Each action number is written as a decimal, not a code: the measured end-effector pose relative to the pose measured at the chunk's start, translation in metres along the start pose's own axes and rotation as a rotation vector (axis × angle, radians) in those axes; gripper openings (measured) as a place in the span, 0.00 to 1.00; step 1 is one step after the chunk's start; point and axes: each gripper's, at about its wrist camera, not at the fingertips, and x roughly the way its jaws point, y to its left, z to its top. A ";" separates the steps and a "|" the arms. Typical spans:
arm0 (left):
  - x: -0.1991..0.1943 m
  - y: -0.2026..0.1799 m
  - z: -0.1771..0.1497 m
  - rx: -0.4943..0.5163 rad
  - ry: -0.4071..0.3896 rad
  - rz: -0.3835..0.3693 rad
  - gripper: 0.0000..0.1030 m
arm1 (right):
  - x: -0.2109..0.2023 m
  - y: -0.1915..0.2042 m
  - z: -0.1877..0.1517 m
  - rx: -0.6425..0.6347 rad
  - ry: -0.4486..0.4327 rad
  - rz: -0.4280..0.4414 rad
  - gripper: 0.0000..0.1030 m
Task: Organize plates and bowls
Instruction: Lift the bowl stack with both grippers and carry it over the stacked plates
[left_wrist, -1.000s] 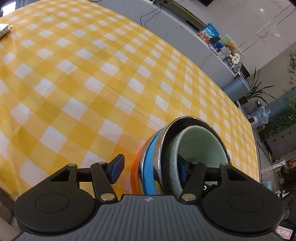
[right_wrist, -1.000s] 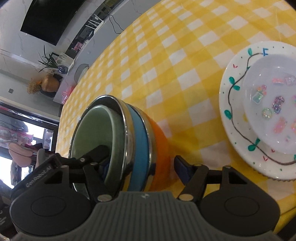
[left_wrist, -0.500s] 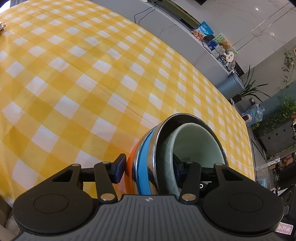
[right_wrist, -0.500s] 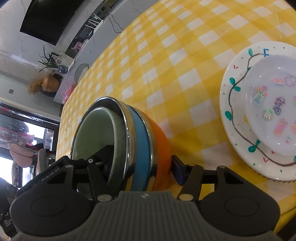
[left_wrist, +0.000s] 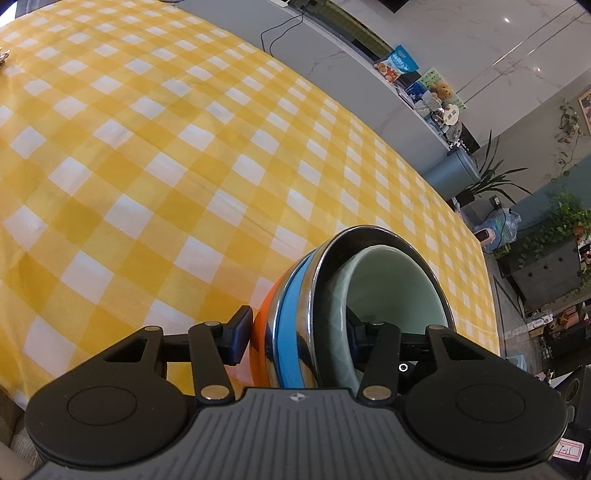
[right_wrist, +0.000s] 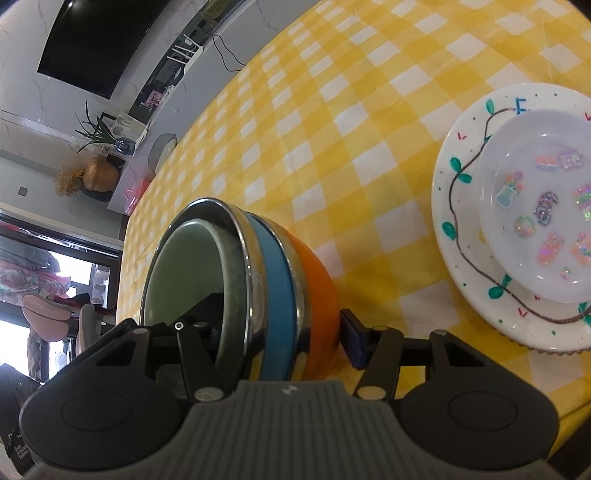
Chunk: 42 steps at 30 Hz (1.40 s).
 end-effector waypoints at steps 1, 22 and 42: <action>-0.001 -0.001 0.000 0.000 -0.001 -0.003 0.54 | -0.002 0.000 0.000 -0.001 -0.002 0.000 0.54; -0.010 -0.072 -0.021 0.031 0.032 -0.071 0.54 | -0.090 -0.021 0.021 -0.022 -0.034 -0.006 0.53; 0.046 -0.134 -0.046 0.049 0.135 -0.103 0.53 | -0.143 -0.085 0.068 0.027 -0.021 -0.051 0.53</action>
